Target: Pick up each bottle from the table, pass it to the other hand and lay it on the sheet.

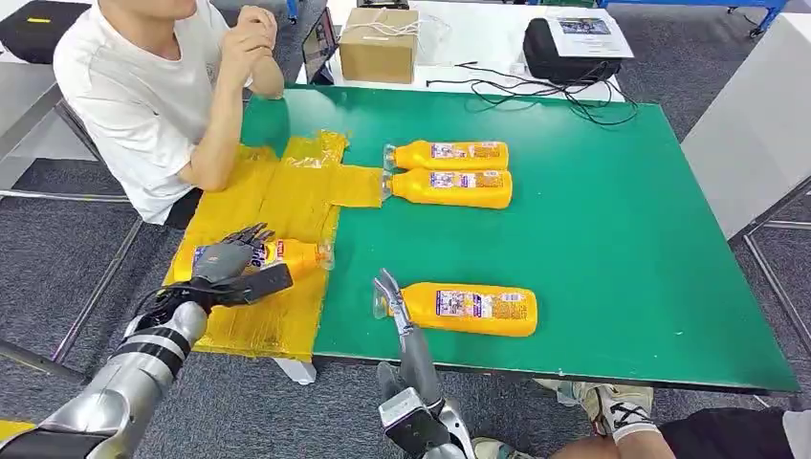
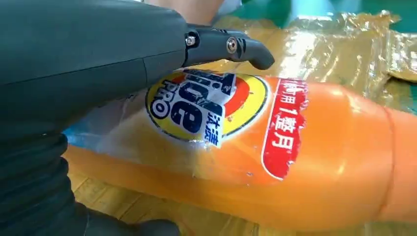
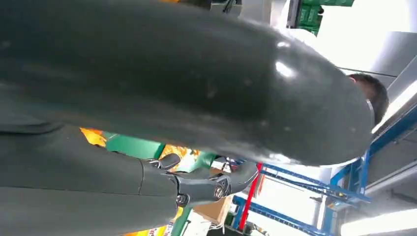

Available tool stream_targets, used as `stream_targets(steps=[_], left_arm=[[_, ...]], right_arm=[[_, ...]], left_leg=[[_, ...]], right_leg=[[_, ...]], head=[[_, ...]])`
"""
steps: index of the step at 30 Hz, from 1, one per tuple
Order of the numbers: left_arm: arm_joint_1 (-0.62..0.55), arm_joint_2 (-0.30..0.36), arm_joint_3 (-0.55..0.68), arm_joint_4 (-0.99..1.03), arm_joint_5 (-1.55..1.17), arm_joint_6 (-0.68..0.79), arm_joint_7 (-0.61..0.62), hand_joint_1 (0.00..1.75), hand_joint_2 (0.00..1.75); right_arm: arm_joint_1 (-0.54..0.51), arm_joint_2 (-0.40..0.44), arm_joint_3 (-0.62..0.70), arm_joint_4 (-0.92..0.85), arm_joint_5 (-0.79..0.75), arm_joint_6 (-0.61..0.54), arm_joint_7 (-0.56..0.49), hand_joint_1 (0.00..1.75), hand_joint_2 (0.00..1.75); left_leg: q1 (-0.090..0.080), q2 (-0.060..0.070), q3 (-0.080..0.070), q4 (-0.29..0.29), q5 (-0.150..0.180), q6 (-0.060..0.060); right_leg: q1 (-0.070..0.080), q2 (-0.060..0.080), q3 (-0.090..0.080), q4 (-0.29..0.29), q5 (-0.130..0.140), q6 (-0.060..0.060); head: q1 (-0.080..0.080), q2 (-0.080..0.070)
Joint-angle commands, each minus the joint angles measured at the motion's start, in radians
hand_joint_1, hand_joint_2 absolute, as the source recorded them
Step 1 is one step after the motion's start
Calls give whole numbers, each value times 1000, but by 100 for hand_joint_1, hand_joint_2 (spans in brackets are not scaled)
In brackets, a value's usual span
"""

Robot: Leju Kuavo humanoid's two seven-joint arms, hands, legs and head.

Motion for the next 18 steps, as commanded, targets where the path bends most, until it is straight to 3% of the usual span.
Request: stream_targets(steps=[1,4,8,11,13,16,18], left_arm=[[-28,44,80,33,176,-176,-170,0,175],[10,-23,139,-126,326,-214,-218,0,175],[10,-23,139,-126,326,-214,-218,0,175],[103,-142,126,-378,492,-307,-238,0,175],[160,-216,94,-535,589,-305,-212,0,175],[172,-290,97,-628,686,-266,-189,0,175],[176,-304,101,-672,763,-236,-169,0,175]], right_arm=[[-21,-5,33,35,-12,12,0,0,0],[-21,-5,27,41,-9,7,0,0,0],[-21,-5,27,41,-9,7,0,0,0],[-11,2,22,49,-10,0,0,0,0],[-15,5,26,57,0,-7,0,0,0],[-22,11,15,73,2,0,0,0,0],[-18,9,17,70,21,-15,0,0,0]], left_leg=[[1,2,4,0,-2,-2],[1,-1,2,0,0,-2],[0,-1,0,0,1,-3],[1,-7,1,1,0,-2],[0,-4,-2,0,1,-2],[0,-13,-4,2,1,-2],[-1,-7,-6,1,1,-2]], right_leg=[[1,5,2,0,-1,-2],[0,1,1,0,-1,-1],[0,0,-1,0,-1,-1],[1,-4,2,0,-4,-1],[0,-2,-2,0,-1,-2],[0,-10,-1,0,-2,-3],[0,-5,-5,0,0,-3]], head=[[0,0],[0,0],[0,0],[0,0],[0,0],[0,0],[0,0]])
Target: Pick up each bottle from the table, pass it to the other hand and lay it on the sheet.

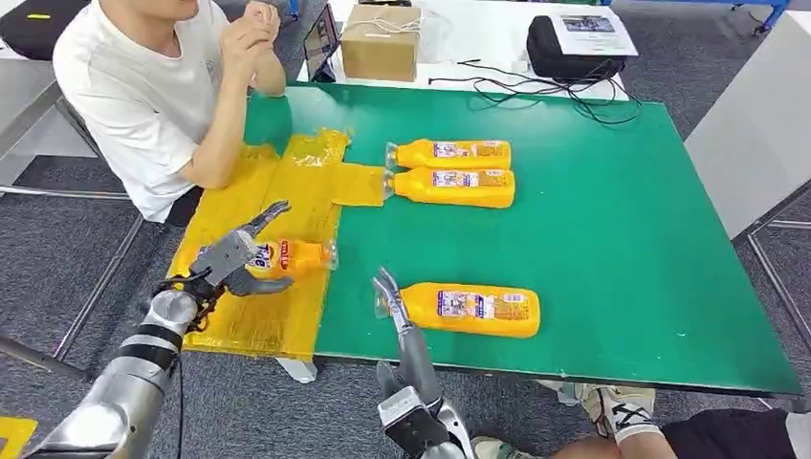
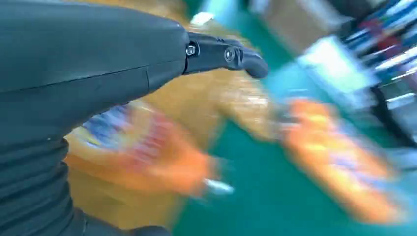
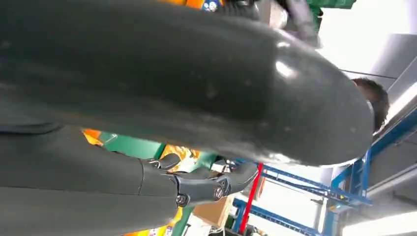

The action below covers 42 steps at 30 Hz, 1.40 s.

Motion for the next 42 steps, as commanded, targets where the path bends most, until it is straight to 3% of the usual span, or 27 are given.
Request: stream_targets(steps=[1,3,4,6,8,10,18,19,20,22,25,28,32,34,39,42], left_arm=[[71,-200,-4,-380,234,81,46,0,175],[71,-200,-4,-380,234,81,46,0,175],[75,-178,-31,-446,207,138,-11,0,175],[67,-215,-3,-512,318,154,28,0,175],[66,-230,-21,-604,414,208,77,0,175],[84,-211,-57,-657,454,237,119,0,175],[89,-200,-63,-638,468,249,106,0,175],[106,-203,-58,-650,491,251,108,0,175],[142,-204,-54,-686,498,256,100,0,175],[261,-214,-45,-777,501,260,104,0,175],[394,-250,-36,-817,512,319,120,0,175],[473,-263,-40,-846,486,382,85,0,175],[541,-251,-79,-895,385,453,42,0,175],[541,-266,-94,-908,258,578,-37,0,175],[529,-259,-135,-923,287,600,-14,0,175],[506,-253,-152,-881,297,609,-4,0,175]], right_arm=[[-8,2,14,59,21,-23,0,0,0],[-8,2,14,59,21,-23,0,0,0],[-7,-4,12,43,26,-34,0,0,0],[-9,-8,-4,60,50,-54,0,0,0],[-29,-25,-56,171,276,-105,8,0,0],[11,-40,-148,103,369,-58,12,0,0],[27,-18,-182,99,403,-27,5,0,0],[13,-45,-175,107,562,-81,128,0,0],[9,-85,-185,74,676,-80,230,0,175],[20,-184,-253,-20,917,-63,402,0,175],[94,-244,-419,-113,1012,-54,463,0,175],[83,-268,-522,-68,1082,10,533,0,175],[33,-285,-581,-13,1090,15,526,0,175],[21,-303,-564,-35,965,70,420,0,175],[-41,-286,-528,0,997,124,450,0,175],[-165,-271,-469,175,1011,196,480,0,175]], left_leg=[[1,-5,1,1,-2,0],[0,-1,0,0,-2,0],[1,-1,2,1,-3,-1],[1,0,2,0,-3,-2],[1,-2,0,0,-1,-1],[2,-3,0,0,-1,-1],[2,-1,1,0,-1,-1],[2,-1,0,-1,-1,-1],[2,-1,2,0,-2,-1],[1,0,2,-1,-2,-1],[-1,0,6,-4,-3,0],[-1,-3,4,-1,-3,1],[-3,1,1,-1,-4,3],[-4,0,1,0,-5,3],[-3,1,-2,0,-4,3],[-3,3,1,0,-4,2]], right_leg=[[1,-2,4,0,-3,-1],[0,1,1,0,-1,-1],[1,2,3,0,-2,-1],[1,2,2,0,-2,-2],[2,0,0,0,-1,-1],[2,0,1,-1,-1,-1],[2,1,2,-1,-1,-1],[1,1,0,-1,-1,-1],[2,2,2,-1,-1,-1],[1,2,3,-1,-1,-1],[-1,3,6,-4,-2,0],[-1,0,5,-2,-3,1],[-3,3,1,-1,-1,0],[-3,3,1,-1,-2,0],[-2,3,-1,0,-2,2],[-2,5,0,-1,-2,2]], head=[[0,0],[0,0],[0,0],[0,0],[0,0],[0,0],[0,0],[0,0],[0,0],[0,0],[0,0],[0,0],[0,0],[0,0],[0,0],[-1,0]])
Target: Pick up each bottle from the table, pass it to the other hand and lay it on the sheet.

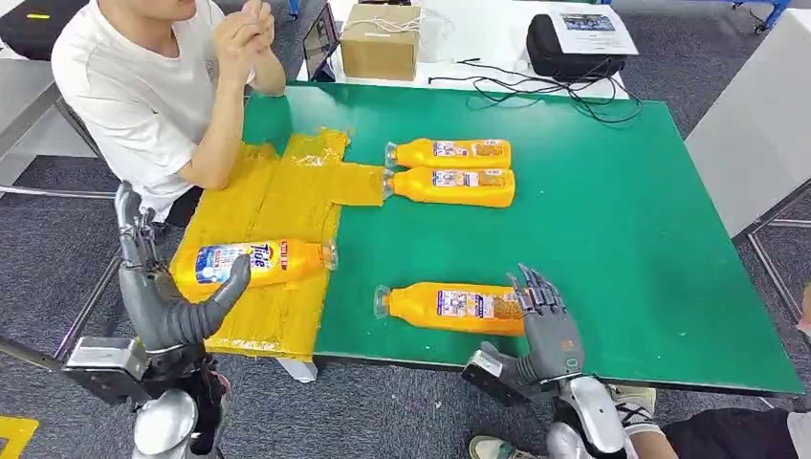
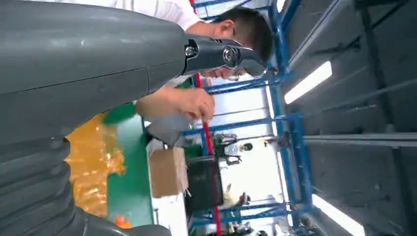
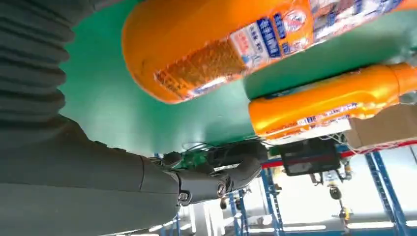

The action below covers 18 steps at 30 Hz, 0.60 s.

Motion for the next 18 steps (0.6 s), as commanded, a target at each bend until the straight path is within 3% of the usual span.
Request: stream_targets(steps=[1,7,13,18], left_arm=[[-26,12,-67,40,34,23,35,0,175],[-59,9,-44,68,38,72,25,0,175],[-66,14,-52,73,41,67,35,0,175],[-74,7,-29,85,77,94,75,0,175]], right_arm=[[-231,10,57,259,-9,141,29,0,175],[-244,42,103,305,-76,117,-34,0,175],[-279,50,128,352,-92,157,-9,0,175],[-412,65,167,568,-97,240,100,0,175]], left_leg=[[1,5,5,0,-2,-1],[1,0,6,-1,0,-1],[0,1,4,-1,0,0],[0,1,4,-1,0,0]], right_leg=[[0,7,3,0,0,-2],[1,2,5,-1,0,-1],[0,2,3,0,0,-1],[0,2,4,0,0,-1]], head=[[0,0],[0,0],[0,0],[0,0]])
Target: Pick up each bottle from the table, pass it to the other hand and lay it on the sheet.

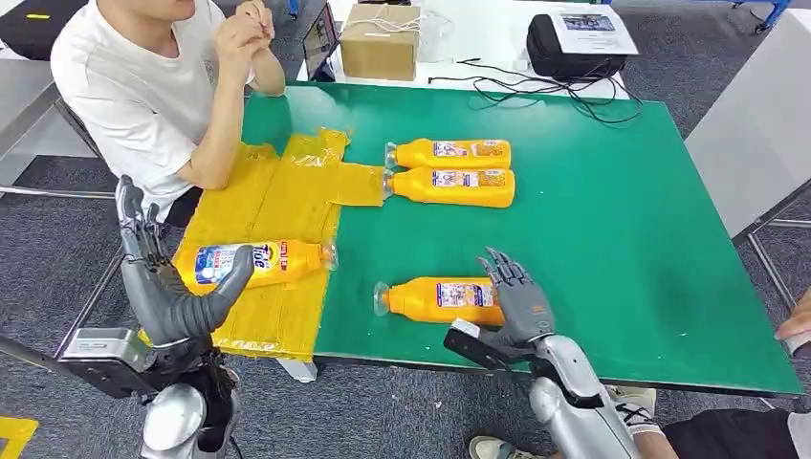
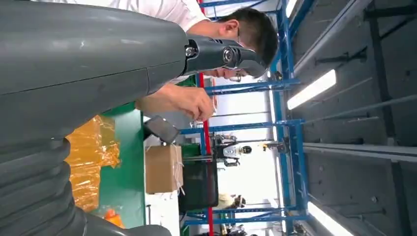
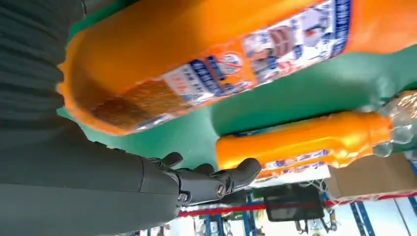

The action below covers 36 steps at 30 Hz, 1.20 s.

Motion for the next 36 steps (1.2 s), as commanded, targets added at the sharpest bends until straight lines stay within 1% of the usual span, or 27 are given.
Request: stream_targets(steps=[1,4,7,9,12,13,14,17,18,24,25,26,27,28,29,33,36], left_arm=[[-40,13,23,72,40,29,50,0,175],[-38,15,29,71,39,31,52,0,175],[-37,15,29,71,39,31,52,0,175],[-36,17,33,74,16,40,55,0,175],[-28,16,37,77,45,0,87,0,175],[-20,14,40,77,39,0,89,0,175],[-16,15,38,77,37,-4,91,0,175],[0,18,35,66,87,-77,125,0,175],[-4,15,36,52,93,-86,91,0,175],[-4,15,36,52,93,-86,91,0,175],[-7,14,35,43,93,-84,93,0,175],[-9,13,34,40,92,-84,93,0,175],[-10,17,29,47,82,-90,142,0,175],[-10,17,31,61,85,-90,140,0,175],[-14,19,35,91,83,-86,127,0,175],[-17,19,36,97,83,-85,127,0,175],[-27,25,30,126,82,-84,125,0,175]], right_arm=[[-210,32,87,349,-6,88,115,0,175],[-227,36,95,371,-6,99,116,0,175],[-225,37,96,372,-6,99,116,0,175],[-256,36,119,405,-16,142,142,0,175],[-298,37,155,474,7,170,201,0,175],[-314,40,183,499,39,172,226,0,175],[-319,44,191,504,47,169,227,0,175],[-332,49,217,523,66,172,242,0,175],[-353,46,228,519,77,150,253,0,175],[-353,46,228,519,77,150,253,0,175],[-365,45,215,513,55,162,233,0,175],[-370,44,211,511,47,171,226,87,175],[-375,42,203,510,21,235,203,175,175],[-367,39,206,515,15,243,199,175,175],[-357,41,202,535,-4,238,177,175,175],[-360,44,197,543,-17,246,171,175,175],[-386,35,185,587,-71,303,144,175,175]], left_leg=[[1,4,5,0,-2,-1],[0,1,3,-1,0,-1],[1,0,6,-1,-1,-2],[1,0,6,-1,-1,-1],[0,1,6,-1,0,-1],[0,1,7,-1,-1,-1],[0,1,7,0,-1,-1],[2,2,10,0,-2,-2],[2,0,10,0,-1,-2],[2,0,10,0,-1,-2],[0,0,8,-1,0,-1],[1,0,9,-1,0,-1],[0,1,8,0,0,-1],[0,2,9,0,-1,-1],[1,-1,9,0,0,-1],[1,-2,11,-1,0,-1],[1,-2,11,-1,0,-1]], right_leg=[[1,6,4,-1,0,-2],[0,3,2,-1,0,-1],[1,2,6,-1,0,-2],[1,2,6,-1,0,-2],[0,2,5,-1,0,-1],[0,3,6,-1,0,-1],[0,3,6,-1,0,-1],[1,6,9,-1,0,-3],[1,4,9,-1,0,-3],[1,4,9,-1,0,-3],[0,2,7,-1,0,-1],[0,2,8,-1,0,-2],[0,3,7,0,0,-1],[0,4,7,0,0,-2],[1,2,9,-1,0,-2],[1,1,10,-2,0,-2],[0,0,10,-1,0,-1]], head=[[0,0],[0,0],[0,0],[0,0],[0,0],[0,0],[0,0],[0,0],[0,0],[0,0],[0,0],[0,0],[0,0],[0,0],[0,0],[0,0],[0,0]])
